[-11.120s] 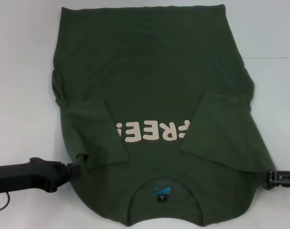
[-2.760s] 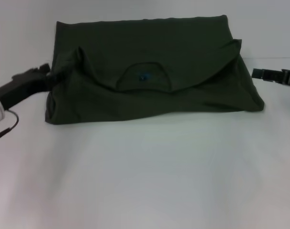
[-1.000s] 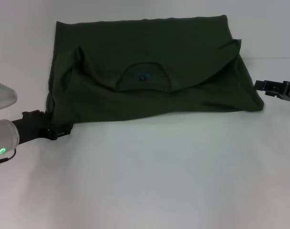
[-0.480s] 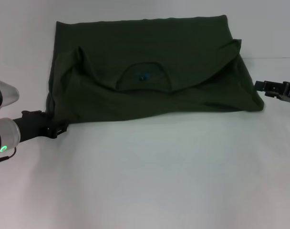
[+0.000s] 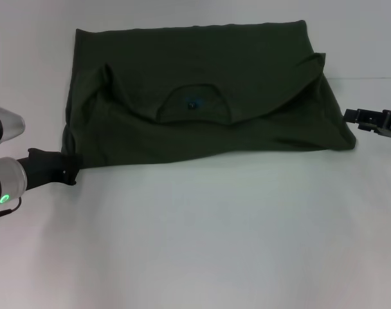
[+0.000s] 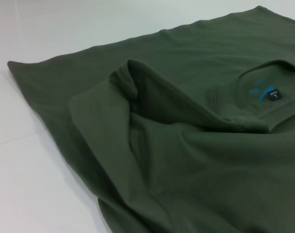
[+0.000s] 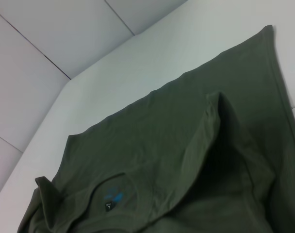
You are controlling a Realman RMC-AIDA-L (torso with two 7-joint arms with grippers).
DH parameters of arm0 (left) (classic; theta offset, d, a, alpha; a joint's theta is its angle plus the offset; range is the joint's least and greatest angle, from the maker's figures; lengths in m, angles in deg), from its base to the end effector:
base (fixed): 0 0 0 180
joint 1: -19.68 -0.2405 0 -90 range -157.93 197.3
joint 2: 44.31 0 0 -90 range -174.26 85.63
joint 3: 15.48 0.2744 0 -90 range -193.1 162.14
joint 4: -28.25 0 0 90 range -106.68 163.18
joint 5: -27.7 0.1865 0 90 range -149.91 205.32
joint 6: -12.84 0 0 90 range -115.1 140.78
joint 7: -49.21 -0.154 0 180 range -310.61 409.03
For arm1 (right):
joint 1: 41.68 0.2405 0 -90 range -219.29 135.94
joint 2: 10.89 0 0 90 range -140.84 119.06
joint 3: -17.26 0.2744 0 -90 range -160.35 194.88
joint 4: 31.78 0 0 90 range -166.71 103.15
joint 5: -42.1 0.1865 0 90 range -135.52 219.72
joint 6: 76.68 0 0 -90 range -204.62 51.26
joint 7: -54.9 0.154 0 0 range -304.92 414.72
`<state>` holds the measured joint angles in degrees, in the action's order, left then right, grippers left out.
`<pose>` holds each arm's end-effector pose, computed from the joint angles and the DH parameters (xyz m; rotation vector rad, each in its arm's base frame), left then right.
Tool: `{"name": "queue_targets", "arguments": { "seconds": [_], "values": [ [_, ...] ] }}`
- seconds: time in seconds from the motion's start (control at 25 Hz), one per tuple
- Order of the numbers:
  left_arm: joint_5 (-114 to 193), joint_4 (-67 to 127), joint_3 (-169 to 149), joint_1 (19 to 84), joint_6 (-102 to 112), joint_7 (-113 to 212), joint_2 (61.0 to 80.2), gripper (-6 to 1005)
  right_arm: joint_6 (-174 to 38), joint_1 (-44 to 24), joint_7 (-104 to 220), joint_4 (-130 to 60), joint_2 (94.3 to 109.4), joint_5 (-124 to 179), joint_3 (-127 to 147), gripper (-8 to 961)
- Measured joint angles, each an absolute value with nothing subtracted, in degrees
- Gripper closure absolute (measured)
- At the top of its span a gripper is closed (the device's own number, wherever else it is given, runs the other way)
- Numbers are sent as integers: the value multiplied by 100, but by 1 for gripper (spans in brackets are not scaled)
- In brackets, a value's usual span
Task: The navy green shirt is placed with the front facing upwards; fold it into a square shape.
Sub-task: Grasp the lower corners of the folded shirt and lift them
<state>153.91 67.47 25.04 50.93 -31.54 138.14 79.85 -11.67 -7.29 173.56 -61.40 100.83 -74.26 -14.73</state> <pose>-0.3276 0.3811 -0.0250 -2.1597 -0.8453 -0.1250 0.3185 0.3918 0.0406 -1.9772 1.5362 0.7079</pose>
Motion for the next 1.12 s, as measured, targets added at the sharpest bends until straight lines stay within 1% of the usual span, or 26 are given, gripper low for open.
{"name": "queue_targets", "arguments": {
  "seconds": [0.28,0.56,0.8,1.04,1.12],
  "values": [
    [15391,6748,2561,5102,-3170,13816,7979,980,-1187,-754,17355,-6140,10057,-7476,-1516,370],
    [15391,7174,2567,4912,-3752,14014,7979,999,-1391,-599,17709,-6157,10045,-8333,-1550,371],
    [15391,7393,2565,4807,-4039,14131,7961,998,-1760,-495,17750,-6195,10211,-8634,-1576,372],
    [15391,7402,2566,4807,-4017,14132,7960,999,-2510,-331,17742,-6132,10302,-8640,-1825,372],
    [15391,7403,2566,4815,-4007,14132,7961,1000,-2763,-257,17741,-6118,10381,-8641,-2004,373]
  ]
}}
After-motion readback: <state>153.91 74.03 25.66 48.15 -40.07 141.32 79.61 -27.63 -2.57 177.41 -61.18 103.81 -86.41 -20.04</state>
